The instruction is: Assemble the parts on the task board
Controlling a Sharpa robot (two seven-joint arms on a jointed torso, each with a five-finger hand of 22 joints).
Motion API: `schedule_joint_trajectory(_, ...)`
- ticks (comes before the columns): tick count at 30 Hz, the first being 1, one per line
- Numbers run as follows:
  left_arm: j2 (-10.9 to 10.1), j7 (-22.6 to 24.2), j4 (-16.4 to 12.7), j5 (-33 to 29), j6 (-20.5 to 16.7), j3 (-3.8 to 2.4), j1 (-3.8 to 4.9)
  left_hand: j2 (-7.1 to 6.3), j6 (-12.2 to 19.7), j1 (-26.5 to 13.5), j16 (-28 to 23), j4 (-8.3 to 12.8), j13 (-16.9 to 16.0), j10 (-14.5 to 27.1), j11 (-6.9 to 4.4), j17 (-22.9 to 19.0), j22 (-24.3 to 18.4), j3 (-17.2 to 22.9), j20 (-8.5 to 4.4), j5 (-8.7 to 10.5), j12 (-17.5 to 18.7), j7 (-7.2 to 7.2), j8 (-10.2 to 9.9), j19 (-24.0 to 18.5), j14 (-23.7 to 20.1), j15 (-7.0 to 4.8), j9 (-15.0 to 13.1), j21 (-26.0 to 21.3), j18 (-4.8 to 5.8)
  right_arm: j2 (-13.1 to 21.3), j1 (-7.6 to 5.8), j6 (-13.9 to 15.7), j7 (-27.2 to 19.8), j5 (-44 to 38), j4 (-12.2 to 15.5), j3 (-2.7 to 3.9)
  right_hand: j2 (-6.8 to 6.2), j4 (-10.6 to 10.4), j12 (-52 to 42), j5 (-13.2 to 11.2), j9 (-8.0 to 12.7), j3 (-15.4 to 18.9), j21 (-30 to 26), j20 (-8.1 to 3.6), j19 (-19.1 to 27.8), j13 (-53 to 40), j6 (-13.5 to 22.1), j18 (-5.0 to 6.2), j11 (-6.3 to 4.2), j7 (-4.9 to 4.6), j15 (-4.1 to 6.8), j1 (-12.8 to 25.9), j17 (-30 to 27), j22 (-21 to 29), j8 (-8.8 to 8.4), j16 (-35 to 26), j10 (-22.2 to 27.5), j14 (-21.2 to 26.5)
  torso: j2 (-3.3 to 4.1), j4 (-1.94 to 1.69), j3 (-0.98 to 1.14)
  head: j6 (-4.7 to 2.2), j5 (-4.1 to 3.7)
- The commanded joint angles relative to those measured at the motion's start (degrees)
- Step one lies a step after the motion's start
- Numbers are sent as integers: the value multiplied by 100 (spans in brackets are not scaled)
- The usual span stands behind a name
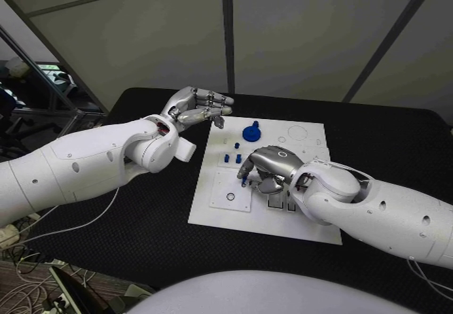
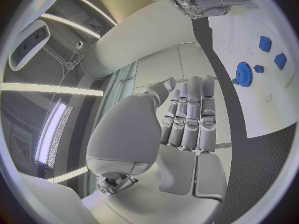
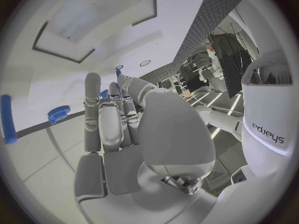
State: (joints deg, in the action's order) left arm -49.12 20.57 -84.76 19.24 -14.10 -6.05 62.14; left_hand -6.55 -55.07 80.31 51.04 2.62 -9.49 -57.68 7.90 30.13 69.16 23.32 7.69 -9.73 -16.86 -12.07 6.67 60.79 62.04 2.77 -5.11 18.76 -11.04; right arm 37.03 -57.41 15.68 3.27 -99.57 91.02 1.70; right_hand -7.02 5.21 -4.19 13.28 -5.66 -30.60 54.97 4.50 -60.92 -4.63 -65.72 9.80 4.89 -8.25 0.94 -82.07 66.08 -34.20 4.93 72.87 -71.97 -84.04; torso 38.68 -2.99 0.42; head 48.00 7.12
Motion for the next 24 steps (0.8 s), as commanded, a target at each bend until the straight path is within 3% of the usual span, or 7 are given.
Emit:
schedule_joint_trajectory(1,5,59,-4,-24,15,-3,7,42,24,17,-27,1,2,31,-13,-8,6,-32,53,24,-28,5,22,-1,-13,19,1,-6,74,-2,0,-134,-10,-92,0,2,25,-2,-15,31,-6,-6,30,-5,33,-3,-13,80,-75,-25,13,57,6,-7,-34,23,-101,-218,0,2,-1,12,14)
schedule_joint_trajectory(24,22,-3,22,-24,92,-3,7,39,20,6,-28,-4,2,30,-15,-13,4,-47,54,26,-46,6,39,2,-7,17,0,-6,72,18,18,-334,20,-112,33,1,36,-12,-15,31,-10,4,35,0,39,-7,-20,80,-77,-23,10,77,17,-12,-33,35,-105,-219,2,-2,-1,42,16)
